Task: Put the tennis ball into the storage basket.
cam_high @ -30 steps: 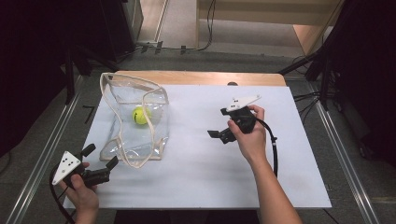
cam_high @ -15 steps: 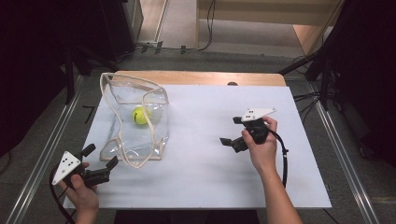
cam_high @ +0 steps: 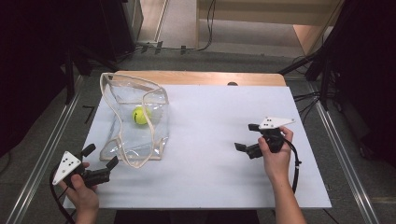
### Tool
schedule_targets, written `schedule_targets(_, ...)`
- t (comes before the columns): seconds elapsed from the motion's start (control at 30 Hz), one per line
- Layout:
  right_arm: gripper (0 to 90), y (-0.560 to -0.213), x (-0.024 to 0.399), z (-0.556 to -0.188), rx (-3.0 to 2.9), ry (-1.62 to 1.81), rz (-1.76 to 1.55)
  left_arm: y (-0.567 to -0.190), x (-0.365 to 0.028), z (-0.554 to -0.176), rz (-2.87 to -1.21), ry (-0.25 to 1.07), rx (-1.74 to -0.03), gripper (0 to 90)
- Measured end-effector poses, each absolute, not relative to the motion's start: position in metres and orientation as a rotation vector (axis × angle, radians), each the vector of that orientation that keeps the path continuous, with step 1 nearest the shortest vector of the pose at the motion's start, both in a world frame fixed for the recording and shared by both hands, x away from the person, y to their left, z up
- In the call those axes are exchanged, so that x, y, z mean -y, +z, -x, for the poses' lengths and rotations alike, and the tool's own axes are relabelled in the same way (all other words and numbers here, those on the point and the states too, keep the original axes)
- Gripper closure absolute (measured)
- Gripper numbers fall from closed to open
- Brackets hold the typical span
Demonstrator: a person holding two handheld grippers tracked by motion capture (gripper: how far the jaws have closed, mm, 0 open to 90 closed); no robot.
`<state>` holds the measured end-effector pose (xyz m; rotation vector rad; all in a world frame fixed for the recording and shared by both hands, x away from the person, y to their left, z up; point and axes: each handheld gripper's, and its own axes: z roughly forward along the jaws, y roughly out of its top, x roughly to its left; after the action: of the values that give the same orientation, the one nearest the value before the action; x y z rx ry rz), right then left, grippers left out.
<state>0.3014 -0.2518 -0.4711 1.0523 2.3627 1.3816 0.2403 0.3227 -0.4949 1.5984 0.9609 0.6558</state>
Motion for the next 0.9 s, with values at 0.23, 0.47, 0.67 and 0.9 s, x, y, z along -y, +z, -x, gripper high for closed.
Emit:
schedule_targets(0.23, 0.0, -0.48, 0.271, -0.288, -2.325, 1.387, -1.083, -0.495, -0.322, -0.24, -1.599, 0.658, -0.961, 0.0)
schedule_targets(0.47, 0.0, -0.49, 0.289, -0.277, -2.28, 1.403, -1.137, -0.495, -0.322, -0.24, -1.599, 0.659, -0.961, 0.0)
schedule_targets(0.67, 0.0, -0.494, 0.301, -0.268, -2.259, 1.431, -1.139, -0.495, -0.322, -0.24, -1.606, 0.659, -0.961, 0.0)
schedule_targets(0.9, 0.0, -0.494, 0.318, -0.257, -2.207, 1.429, -1.17, -0.495, -0.322, -0.24, -1.605, 0.658, -0.96, 0.0)
